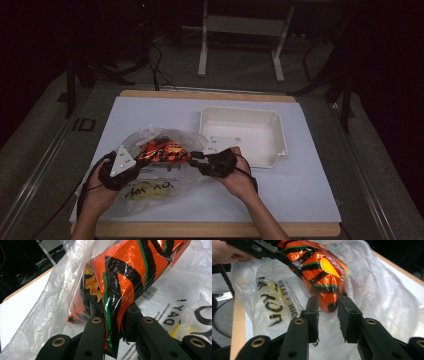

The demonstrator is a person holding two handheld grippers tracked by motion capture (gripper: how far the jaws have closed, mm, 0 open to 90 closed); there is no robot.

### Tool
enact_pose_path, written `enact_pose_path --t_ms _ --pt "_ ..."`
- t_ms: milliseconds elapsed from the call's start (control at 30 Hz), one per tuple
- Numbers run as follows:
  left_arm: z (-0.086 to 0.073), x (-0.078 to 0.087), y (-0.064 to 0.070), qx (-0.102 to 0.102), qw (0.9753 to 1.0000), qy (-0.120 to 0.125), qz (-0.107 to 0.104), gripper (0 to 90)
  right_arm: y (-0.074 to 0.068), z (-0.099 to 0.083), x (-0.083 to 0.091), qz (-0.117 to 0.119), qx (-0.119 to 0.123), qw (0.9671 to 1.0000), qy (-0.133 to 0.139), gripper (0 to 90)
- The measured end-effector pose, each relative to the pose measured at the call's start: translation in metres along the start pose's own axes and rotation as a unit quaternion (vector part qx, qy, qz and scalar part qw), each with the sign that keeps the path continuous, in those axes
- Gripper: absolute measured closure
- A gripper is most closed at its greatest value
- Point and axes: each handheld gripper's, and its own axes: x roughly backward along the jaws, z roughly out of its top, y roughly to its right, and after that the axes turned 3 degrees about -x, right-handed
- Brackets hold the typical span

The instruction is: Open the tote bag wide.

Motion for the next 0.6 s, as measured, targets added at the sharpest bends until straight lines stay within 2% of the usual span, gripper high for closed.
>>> enact_pose_path --t_ms 167,267,600 --pt "0.001 0.007 -0.004 0.005 0.9999 0.008 -0.011 84.2 0.000 -0.006 0.009 -0.021 0.008 0.9997 0.000 65.8" --pt "0.001 0.011 -0.005 0.009 0.9998 0.012 -0.017 84.9 0.003 -0.012 0.010 -0.032 -0.005 0.9995 -0.004 66.0" --pt "0.008 0.027 -0.008 0.029 0.9986 0.030 -0.032 86.0 0.007 -0.023 -0.011 -0.034 -0.022 0.9988 -0.026 68.5"
